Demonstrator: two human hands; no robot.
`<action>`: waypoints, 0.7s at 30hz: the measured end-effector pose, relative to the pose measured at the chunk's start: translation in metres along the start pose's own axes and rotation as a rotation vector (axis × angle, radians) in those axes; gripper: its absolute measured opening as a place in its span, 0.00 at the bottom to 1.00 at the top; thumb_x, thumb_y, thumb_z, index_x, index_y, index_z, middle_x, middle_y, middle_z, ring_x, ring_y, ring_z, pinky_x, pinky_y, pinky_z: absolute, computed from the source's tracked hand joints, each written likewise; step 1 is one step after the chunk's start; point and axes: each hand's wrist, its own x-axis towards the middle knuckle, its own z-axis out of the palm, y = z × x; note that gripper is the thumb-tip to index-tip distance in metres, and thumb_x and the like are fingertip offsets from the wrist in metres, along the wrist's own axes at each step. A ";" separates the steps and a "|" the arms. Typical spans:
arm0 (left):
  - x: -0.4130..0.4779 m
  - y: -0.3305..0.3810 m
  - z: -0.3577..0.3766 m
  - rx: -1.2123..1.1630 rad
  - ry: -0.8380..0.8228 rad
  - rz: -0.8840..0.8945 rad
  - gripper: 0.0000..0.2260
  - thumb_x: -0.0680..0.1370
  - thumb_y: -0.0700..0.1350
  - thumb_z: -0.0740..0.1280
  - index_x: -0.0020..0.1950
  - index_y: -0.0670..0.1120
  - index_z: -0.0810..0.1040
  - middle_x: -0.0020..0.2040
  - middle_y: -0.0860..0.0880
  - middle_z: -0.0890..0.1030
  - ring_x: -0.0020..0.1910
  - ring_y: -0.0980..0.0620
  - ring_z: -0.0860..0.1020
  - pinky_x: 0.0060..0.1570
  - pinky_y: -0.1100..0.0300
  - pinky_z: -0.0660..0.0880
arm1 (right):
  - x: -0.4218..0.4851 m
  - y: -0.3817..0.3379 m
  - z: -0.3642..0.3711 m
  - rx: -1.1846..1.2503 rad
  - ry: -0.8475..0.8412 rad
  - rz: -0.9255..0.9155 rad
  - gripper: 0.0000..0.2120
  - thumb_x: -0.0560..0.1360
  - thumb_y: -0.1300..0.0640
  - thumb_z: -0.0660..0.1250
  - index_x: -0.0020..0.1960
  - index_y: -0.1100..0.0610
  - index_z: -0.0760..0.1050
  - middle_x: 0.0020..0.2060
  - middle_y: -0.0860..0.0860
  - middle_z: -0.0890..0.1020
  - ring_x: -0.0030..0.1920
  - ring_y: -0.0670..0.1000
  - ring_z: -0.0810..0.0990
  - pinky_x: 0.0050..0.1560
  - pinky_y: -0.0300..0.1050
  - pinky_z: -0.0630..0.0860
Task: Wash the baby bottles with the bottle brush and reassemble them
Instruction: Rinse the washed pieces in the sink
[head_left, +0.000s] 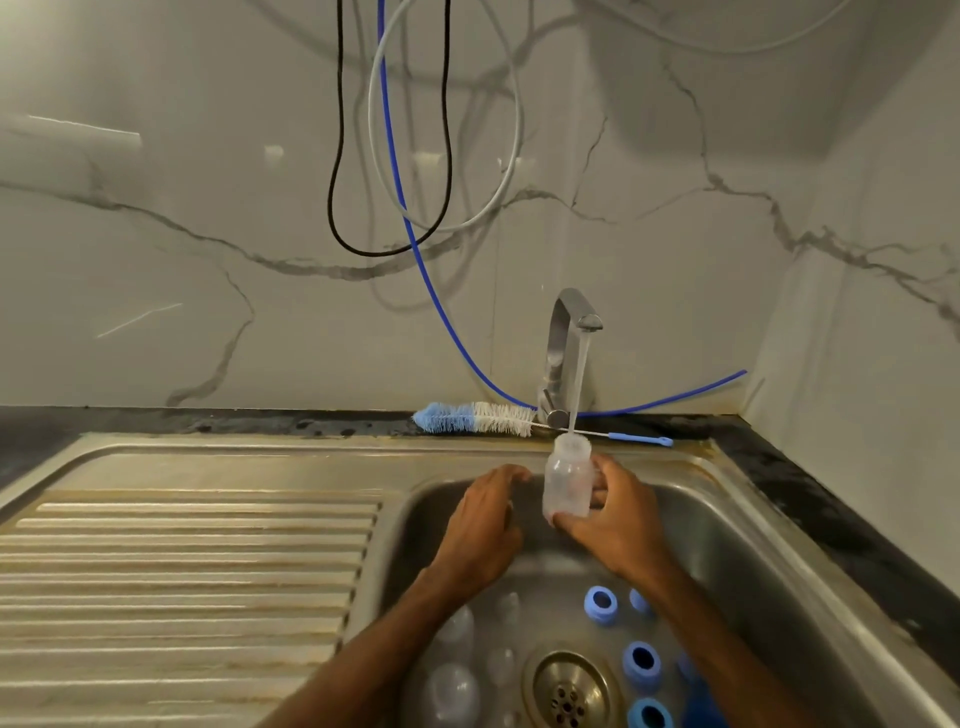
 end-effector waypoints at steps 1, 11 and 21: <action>0.001 0.000 0.001 -0.023 0.024 -0.006 0.24 0.76 0.36 0.66 0.70 0.53 0.72 0.67 0.52 0.76 0.67 0.54 0.74 0.69 0.50 0.73 | 0.000 0.000 0.000 0.007 0.002 -0.006 0.32 0.64 0.57 0.84 0.61 0.46 0.72 0.49 0.42 0.80 0.44 0.40 0.78 0.40 0.30 0.73; 0.000 0.002 0.010 -0.163 0.063 0.016 0.15 0.81 0.34 0.62 0.64 0.48 0.76 0.58 0.52 0.81 0.57 0.59 0.79 0.61 0.61 0.77 | -0.001 0.003 0.006 0.004 0.007 -0.045 0.31 0.66 0.57 0.82 0.65 0.49 0.73 0.51 0.44 0.80 0.50 0.43 0.80 0.47 0.32 0.73; 0.002 0.001 0.012 -0.323 0.078 0.011 0.10 0.86 0.43 0.60 0.64 0.49 0.77 0.57 0.55 0.82 0.56 0.62 0.79 0.54 0.71 0.76 | 0.000 0.006 0.004 -0.092 -0.133 0.042 0.33 0.66 0.57 0.82 0.66 0.51 0.72 0.55 0.46 0.81 0.46 0.41 0.76 0.39 0.30 0.71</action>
